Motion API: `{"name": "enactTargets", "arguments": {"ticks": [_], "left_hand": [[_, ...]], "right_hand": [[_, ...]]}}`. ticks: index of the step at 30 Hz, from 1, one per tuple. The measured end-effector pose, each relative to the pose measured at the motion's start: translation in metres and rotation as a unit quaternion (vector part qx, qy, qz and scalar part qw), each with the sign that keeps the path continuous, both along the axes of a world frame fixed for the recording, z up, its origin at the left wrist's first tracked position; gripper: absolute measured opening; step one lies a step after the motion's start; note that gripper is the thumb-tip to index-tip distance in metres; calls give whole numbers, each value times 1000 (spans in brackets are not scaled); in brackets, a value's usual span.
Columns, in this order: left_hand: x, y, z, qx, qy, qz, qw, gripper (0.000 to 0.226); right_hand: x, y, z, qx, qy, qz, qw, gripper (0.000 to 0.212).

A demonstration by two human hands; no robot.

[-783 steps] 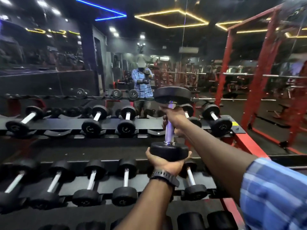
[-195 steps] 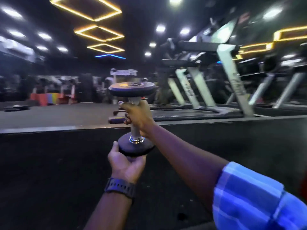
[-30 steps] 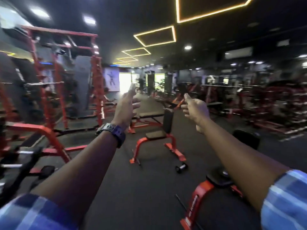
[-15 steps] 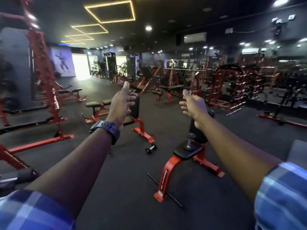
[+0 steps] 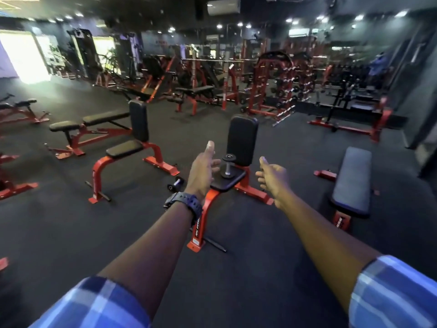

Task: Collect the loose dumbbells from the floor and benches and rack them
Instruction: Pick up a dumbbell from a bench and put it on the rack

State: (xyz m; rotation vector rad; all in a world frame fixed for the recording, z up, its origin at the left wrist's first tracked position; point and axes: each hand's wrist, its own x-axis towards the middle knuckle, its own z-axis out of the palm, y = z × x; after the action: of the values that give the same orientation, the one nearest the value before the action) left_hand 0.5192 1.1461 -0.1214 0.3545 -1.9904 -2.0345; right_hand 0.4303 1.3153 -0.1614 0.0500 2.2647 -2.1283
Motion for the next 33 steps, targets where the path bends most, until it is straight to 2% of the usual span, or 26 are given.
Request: {"name": "enactTargets", "arguments": {"ticks": [9, 16, 27, 33], "left_hand": [[-151, 16, -26, 37, -26, 0, 999, 59], [-276, -14, -50, 77, -38, 19, 996, 51], [-523, -120, -139, 119, -76, 40, 989, 55], [-647, -159, -215, 154, -115, 60, 979, 68]], "right_hand": [[-140, 18, -47, 33, -24, -2, 999, 39], [-262, -17, -74, 50, -46, 13, 998, 37], [-486, -117, -159, 112, -92, 12, 989, 34], [-620, -165, -241, 115, -109, 37, 987, 14]]}}
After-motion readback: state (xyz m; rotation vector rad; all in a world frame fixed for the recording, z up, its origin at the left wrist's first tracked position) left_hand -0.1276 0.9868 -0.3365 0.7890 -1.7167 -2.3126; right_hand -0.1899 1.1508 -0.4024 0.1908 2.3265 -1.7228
